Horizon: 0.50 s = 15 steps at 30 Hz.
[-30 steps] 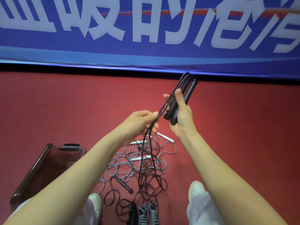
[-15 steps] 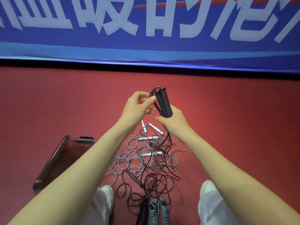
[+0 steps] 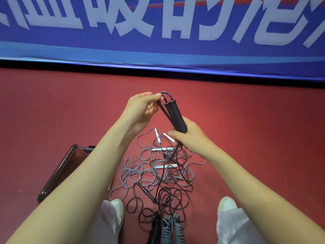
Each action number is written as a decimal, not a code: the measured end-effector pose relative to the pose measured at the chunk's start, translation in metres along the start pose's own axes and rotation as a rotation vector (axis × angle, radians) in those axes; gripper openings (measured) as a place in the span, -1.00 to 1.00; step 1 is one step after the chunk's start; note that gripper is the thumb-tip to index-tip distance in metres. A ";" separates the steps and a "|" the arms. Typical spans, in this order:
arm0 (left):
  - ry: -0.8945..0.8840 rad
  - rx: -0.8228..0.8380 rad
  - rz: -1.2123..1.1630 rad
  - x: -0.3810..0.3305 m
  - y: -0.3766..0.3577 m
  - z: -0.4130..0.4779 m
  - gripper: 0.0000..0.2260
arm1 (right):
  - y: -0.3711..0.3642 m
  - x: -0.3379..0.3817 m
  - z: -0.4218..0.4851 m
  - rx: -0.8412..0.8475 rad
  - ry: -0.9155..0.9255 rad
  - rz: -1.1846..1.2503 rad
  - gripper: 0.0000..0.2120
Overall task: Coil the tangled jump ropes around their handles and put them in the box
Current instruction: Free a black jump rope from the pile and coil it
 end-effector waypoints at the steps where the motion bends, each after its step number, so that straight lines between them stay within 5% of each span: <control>1: 0.021 -0.001 -0.045 0.000 0.001 0.001 -0.85 | -0.001 0.000 0.000 0.024 -0.003 0.035 -0.84; 10: 0.195 0.067 -0.248 0.016 -0.003 0.002 -0.96 | -0.008 0.003 -0.007 0.099 -0.052 0.227 -0.94; 15: 0.047 0.056 0.107 0.021 -0.005 0.007 -0.76 | -0.009 0.003 -0.011 0.016 -0.136 0.624 -0.92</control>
Point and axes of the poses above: each hand's wrist, its own z-axis towards the middle knuckle, its own y-axis out of the back of the hand, x = y × z, the point moved 6 cm from there along z, towards the middle knuckle, and after that the axes turned 7 degrees about y, right-handed, at the moved point
